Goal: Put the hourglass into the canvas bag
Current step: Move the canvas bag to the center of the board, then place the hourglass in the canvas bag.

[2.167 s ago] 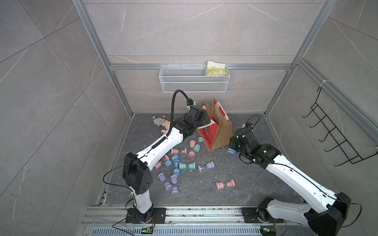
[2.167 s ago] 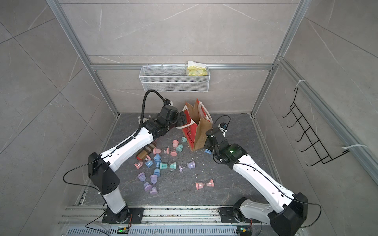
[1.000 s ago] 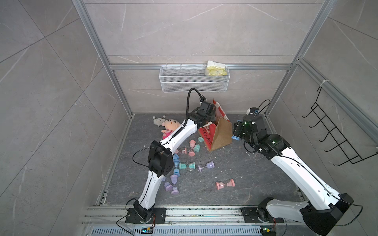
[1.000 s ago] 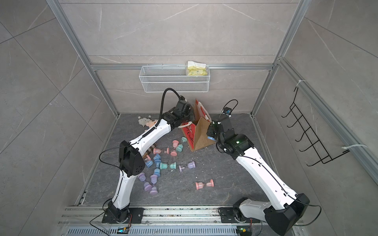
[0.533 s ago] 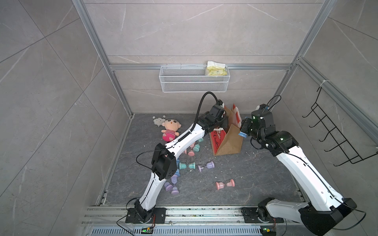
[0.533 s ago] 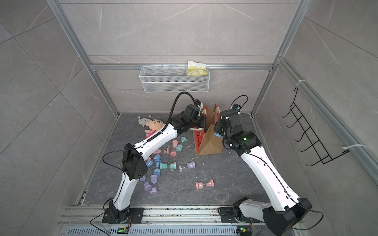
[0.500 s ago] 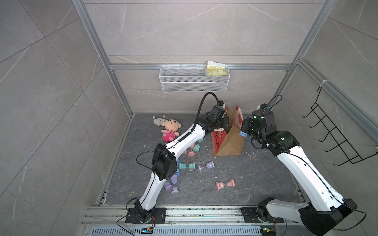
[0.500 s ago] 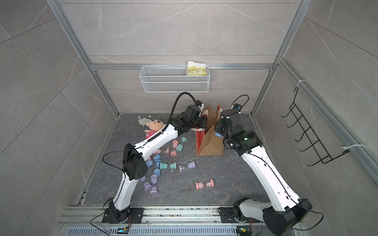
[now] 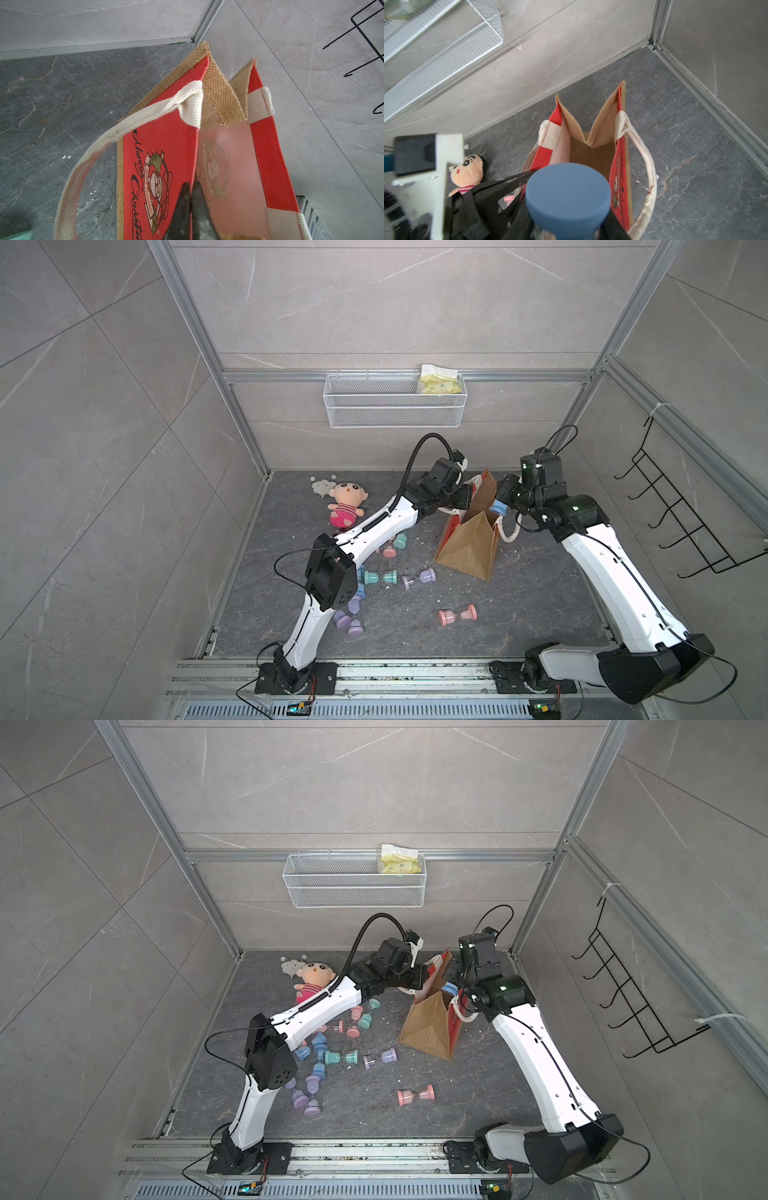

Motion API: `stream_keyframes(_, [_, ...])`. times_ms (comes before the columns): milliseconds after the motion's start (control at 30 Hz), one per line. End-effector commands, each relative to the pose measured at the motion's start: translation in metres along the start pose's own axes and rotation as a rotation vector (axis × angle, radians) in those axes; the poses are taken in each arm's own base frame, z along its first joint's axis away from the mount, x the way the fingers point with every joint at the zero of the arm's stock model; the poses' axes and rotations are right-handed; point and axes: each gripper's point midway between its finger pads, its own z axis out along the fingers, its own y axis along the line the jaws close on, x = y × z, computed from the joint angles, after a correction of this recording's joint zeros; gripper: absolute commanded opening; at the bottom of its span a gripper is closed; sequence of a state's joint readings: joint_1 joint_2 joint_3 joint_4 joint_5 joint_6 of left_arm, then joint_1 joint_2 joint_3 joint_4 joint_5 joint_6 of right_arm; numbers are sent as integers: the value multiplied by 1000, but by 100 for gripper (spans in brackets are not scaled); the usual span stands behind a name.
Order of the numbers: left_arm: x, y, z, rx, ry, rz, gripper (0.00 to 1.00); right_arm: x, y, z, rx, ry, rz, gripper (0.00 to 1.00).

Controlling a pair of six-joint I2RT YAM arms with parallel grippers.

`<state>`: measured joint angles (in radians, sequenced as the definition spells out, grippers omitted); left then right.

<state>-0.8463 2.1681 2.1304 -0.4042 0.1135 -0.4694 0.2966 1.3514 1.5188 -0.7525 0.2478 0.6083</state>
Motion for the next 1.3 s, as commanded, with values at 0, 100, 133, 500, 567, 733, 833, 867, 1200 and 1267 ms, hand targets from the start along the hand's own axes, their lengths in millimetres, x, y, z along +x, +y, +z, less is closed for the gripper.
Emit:
stream_keyframes(0, [-41,-32,-42,94,-108,27,0,-1,9,19,-22,7,10,0])
stream_keyframes(100, [-44,-33,-47,94,-122,33,0,5,4,39,10,29,12,0])
stream_keyframes(133, [-45,-34,-49,94,-129,33,0,8,1,46,22,38,9,0])
stream_keyframes(500, [-63,-36,-71,81,-212,-3,0,35,-32,49,95,66,-22,0])
stream_keyframes(567, [-67,-36,-75,82,-236,-17,0,37,-38,42,102,56,-31,0])
stream_keyframes(733, [-74,-26,-83,42,-275,-41,0,51,-56,32,167,82,-64,0])
stream_keyframes(833, [-74,-22,-80,65,-274,-79,0,64,-73,31,230,95,-69,0])
stream_keyframes(867, [-73,-21,-78,75,-271,-84,0,69,-71,34,212,110,-69,0])
stream_keyframes(1200, [-60,-16,-65,103,-223,-102,0,112,-56,75,142,277,-42,0])
stream_keyframes(1267, [-58,-11,-63,95,-221,-114,0,119,-56,83,142,298,-41,0])
